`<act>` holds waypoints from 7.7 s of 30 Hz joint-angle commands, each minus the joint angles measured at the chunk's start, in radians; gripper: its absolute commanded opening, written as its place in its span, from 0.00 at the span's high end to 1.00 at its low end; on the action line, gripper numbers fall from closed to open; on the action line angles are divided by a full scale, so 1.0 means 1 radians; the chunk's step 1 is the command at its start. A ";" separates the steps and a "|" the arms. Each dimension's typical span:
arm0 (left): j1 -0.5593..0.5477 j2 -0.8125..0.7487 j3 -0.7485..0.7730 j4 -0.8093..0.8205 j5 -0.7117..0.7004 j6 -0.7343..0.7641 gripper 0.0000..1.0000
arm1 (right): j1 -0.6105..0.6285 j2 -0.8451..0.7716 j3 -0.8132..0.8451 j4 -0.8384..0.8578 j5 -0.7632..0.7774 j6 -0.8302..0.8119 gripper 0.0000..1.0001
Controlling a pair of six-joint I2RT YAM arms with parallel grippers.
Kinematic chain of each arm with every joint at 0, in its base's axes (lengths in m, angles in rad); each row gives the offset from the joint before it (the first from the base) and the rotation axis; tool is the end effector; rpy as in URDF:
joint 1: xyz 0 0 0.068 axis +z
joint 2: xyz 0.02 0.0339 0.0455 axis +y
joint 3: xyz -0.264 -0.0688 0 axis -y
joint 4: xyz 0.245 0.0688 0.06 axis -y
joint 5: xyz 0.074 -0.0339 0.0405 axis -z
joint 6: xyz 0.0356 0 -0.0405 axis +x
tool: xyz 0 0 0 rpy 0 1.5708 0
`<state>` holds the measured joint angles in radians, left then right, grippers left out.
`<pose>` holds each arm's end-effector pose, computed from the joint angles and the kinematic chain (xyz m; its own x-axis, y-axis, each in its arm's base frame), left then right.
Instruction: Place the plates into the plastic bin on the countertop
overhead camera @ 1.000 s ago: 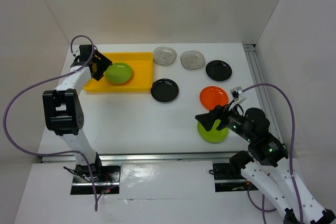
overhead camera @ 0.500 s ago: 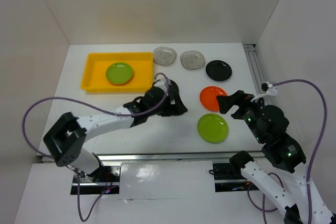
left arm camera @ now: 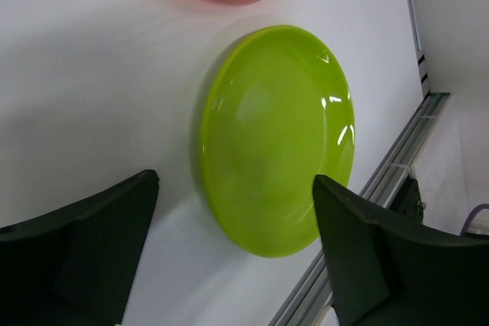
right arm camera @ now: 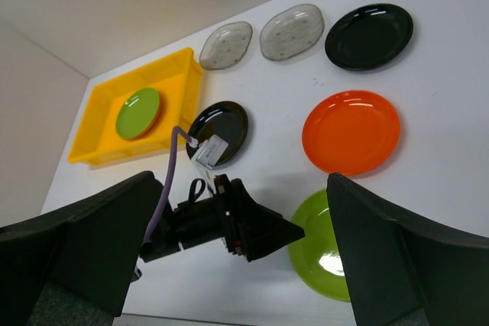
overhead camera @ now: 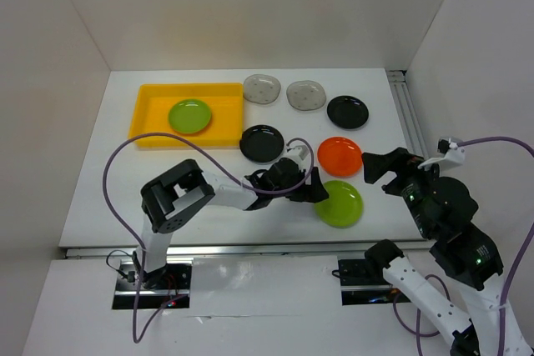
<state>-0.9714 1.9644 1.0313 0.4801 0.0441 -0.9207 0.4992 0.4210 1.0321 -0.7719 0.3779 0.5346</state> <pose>0.2322 -0.3426 0.1482 -0.8239 -0.2039 -0.5289 0.3163 0.6090 -0.7274 0.0511 0.0129 0.3940 -0.1847 0.4386 -0.8795 -0.0361 0.8912 0.4521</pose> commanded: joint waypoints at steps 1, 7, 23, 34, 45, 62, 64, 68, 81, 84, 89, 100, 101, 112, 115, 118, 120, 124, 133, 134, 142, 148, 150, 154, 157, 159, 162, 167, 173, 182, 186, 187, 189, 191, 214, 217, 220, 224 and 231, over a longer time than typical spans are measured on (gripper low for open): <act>-0.006 0.086 0.013 -0.034 0.017 -0.001 0.09 | -0.004 -0.008 0.026 -0.023 -0.019 0.001 0.00; -0.006 0.129 0.036 -0.038 0.008 -0.010 0.31 | -0.004 -0.027 0.017 -0.023 -0.051 0.001 0.00; 0.003 -0.109 0.067 -0.371 -0.038 -0.020 1.00 | -0.004 -0.045 0.028 -0.032 -0.062 0.001 0.00; 0.400 -0.494 0.105 -0.665 -0.053 -0.020 1.00 | -0.004 -0.054 -0.010 0.022 -0.082 0.010 0.00; 0.959 -0.512 0.199 -0.758 -0.113 0.054 1.00 | -0.004 -0.033 -0.069 0.103 -0.174 -0.001 0.00; 1.094 -0.113 0.470 -0.799 -0.115 0.146 0.84 | -0.004 -0.067 -0.122 0.122 -0.206 -0.002 0.00; 1.103 -0.113 0.481 -0.799 -0.089 0.146 0.49 | -0.004 -0.067 -0.122 0.131 -0.218 -0.002 0.00; 1.093 -0.147 0.506 -0.811 -0.079 0.146 0.18 | -0.004 -0.067 -0.122 0.145 -0.229 -0.002 0.00; 0.568 -0.689 0.002 -0.629 -0.173 0.004 0.00 | -0.004 -0.004 -0.122 0.157 -0.247 -0.047 0.00; 0.412 -0.734 -0.156 -0.525 -0.205 -0.085 0.00 | -0.004 0.032 -0.104 0.119 -0.200 -0.047 0.00; 0.264 -0.611 -0.254 -0.324 -0.204 -0.130 0.00 | -0.004 -0.037 -0.124 0.157 -0.217 -0.047 0.00; 0.131 -0.022 0.042 0.023 -0.066 -0.170 0.00 | -0.004 -0.062 -0.089 0.094 -0.208 -0.027 0.00; 0.120 0.017 0.074 0.023 -0.066 -0.170 0.00 | -0.004 -0.062 -0.075 0.094 -0.208 -0.039 0.00; 0.129 0.315 0.398 -0.112 -0.084 -0.201 0.36 | -0.004 -0.073 -0.017 0.037 -0.198 -0.039 0.00; 0.151 0.327 0.388 -0.072 -0.056 -0.214 0.42 | -0.004 -0.082 -0.006 0.027 -0.188 -0.039 0.00; 0.161 0.346 0.391 -0.089 -0.056 -0.214 0.43 | -0.004 -0.082 0.012 0.017 -0.177 -0.039 0.00; 0.172 0.357 0.404 -0.089 -0.041 -0.214 0.43 | -0.004 -0.082 0.013 0.017 -0.177 -0.039 0.00; 0.172 0.396 0.484 -0.153 -0.041 -0.214 0.48 | -0.004 -0.100 0.003 0.017 -0.186 -0.018 0.00; 0.212 0.456 0.567 -0.230 0.010 -0.264 1.00 | -0.004 -0.110 0.017 -0.001 -0.186 -0.008 0.00; 0.221 0.427 0.567 -0.230 0.020 -0.264 1.00 | -0.004 -0.110 0.017 -0.012 -0.174 -0.008 0.00; 0.321 0.145 0.526 -0.242 0.100 -0.234 1.00 | -0.004 -0.110 0.007 -0.003 -0.174 -0.008 0.00; 0.511 -0.033 0.584 -0.532 0.079 -0.116 1.00 | -0.004 -0.100 -0.026 0.008 -0.183 -0.008 0.00; 0.615 -0.079 0.584 -0.609 0.053 -0.087 1.00 | -0.004 -0.091 -0.053 0.020 -0.194 -0.008 0.00; 0.807 -0.128 0.521 -0.719 0.074 -0.038 1.00 | -0.004 -0.050 -0.119 0.089 -0.250 -0.008 0.00; 0.927 -0.160 0.468 -0.748 0.065 0.000 1.00 | -0.004 -0.019 -0.179 0.170 -0.304 -0.008 0.00; 1.000 -0.171 0.467 -0.761 0.065 0.025 1.00 | -0.004 -0.008 -0.230 0.249 -0.327 0.004 0.00; 1.054 -0.162 0.478 -0.784 0.054 0.055 1.00 | -0.004 0.027 -0.318 0.374 -0.352 -0.017 0.00; 1.120 -0.116 0.518 -0.859 0.022 0.109 1.00 | -0.013 0.283 -0.415 0.581 -0.373 -0.041 0.00; 1.131 -0.116 0.493 -0.888 0.001 0.129 0.79 | -0.149 0.707 -0.434 0.925 -0.572 0.018 0.02; 1.149 -0.084 0.495 -0.888 0.013 0.132 0.30 | -0.246 1.137 -0.258 1.080 -0.684 0.027 0.05; 1.149 -0.139 0.455 -0.885 0.036 0.123 0.27 | -0.232 1.269 -0.199 1.114 -0.724 0.047 0.06; 1.137 -0.160 0.455 -0.885 0.036 0.123 0.22 | -0.220 1.329 -0.182 1.114 -0.725 0.047 0.08; 1.094 -0.231 0.455 -0.920 -0.039 0.135 0.12 | -0.206 1.387 -0.126 1.114 -0.735 0.047 0.12; 1.065 -0.280 0.484 -0.986 -0.102 0.158 0.01 | -0.197 1.467 -0.081 1.105 -0.755 0.047 0.15; 0.777 -0.435 0.533 -1.072 -0.032 0.307 0.01 | -0.119 1.434 -0.078 0.832 -0.315 0.136 1.00; 0.746 -0.394 0.556 -1.072 0.057 0.351 0.01 | -0.062 1.217 -0.090 0.689 -0.087 0.159 1.00; 0.732 -0.372 0.566 -1.039 0.158 0.378 0.01 | 0.005 1.049 -0.083 0.593 -0.010 0.150 1.00; 0.723 -0.354 0.556 -0.991 0.310 0.407 0.01 | 0.029 0.914 -0.087 0.629 -0.153 0.121 1.00; 0.703 -0.227 0.584 -0.982 0.621 0.442 0.01 | -0.042 0.894 -0.184 0.960 -0.444 0.131 1.00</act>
<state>-0.2554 1.7069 1.5776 -0.5377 0.4751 -0.5205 0.4732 1.2877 0.8654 0.0376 0.0597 0.6682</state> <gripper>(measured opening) 0.990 0.030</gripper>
